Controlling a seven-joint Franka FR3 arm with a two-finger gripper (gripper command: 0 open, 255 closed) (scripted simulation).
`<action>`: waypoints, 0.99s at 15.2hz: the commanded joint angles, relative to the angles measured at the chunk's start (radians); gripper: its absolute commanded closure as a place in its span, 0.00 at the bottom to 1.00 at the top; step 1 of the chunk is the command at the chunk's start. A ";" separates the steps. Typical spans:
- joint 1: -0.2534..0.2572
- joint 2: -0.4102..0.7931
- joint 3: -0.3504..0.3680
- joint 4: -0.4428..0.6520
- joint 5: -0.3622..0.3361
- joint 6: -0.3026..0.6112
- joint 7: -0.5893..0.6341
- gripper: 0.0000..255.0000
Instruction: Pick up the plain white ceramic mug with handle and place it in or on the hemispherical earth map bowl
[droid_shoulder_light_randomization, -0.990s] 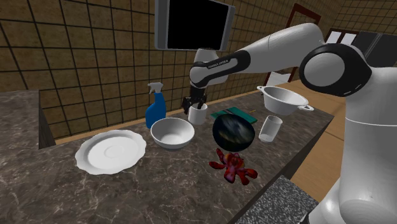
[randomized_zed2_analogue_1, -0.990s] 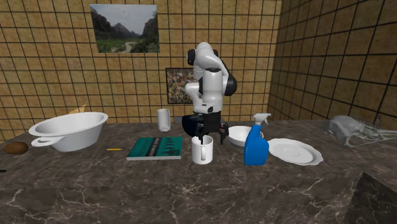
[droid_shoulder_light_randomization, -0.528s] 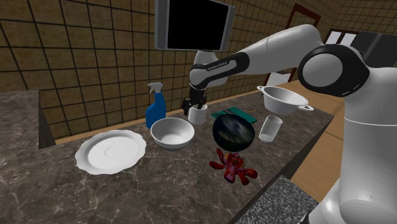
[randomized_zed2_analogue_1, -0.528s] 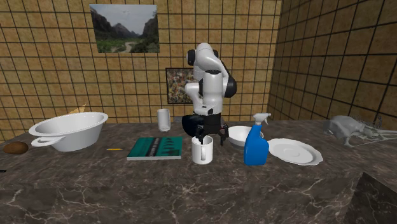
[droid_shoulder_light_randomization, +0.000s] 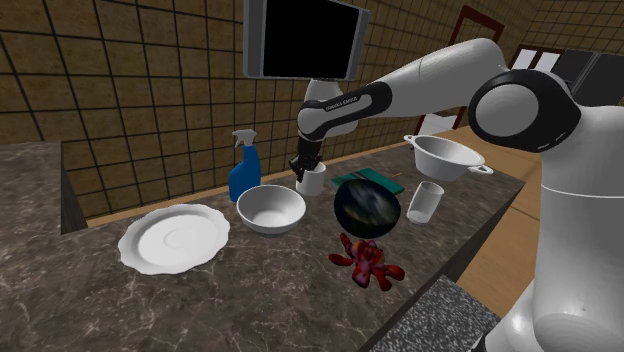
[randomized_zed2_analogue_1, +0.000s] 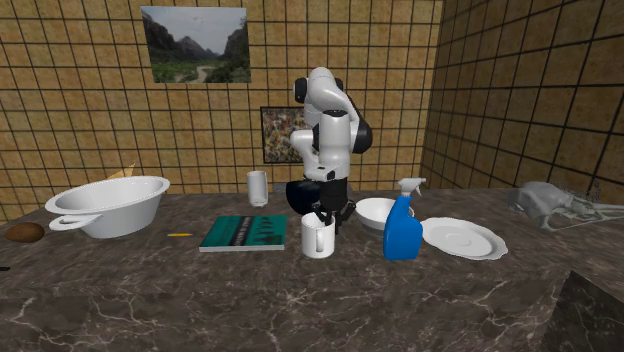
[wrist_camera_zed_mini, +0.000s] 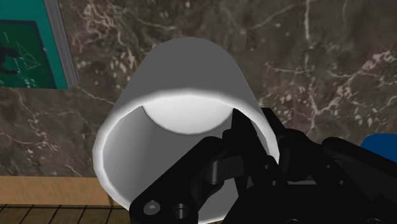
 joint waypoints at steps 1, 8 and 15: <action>0.000 0.000 0.000 0.000 0.000 0.000 0.000 1.00; 0.000 -0.023 0.000 0.021 0.000 -0.044 0.000 1.00; 0.000 -0.056 -0.001 0.067 -0.001 -0.124 0.000 1.00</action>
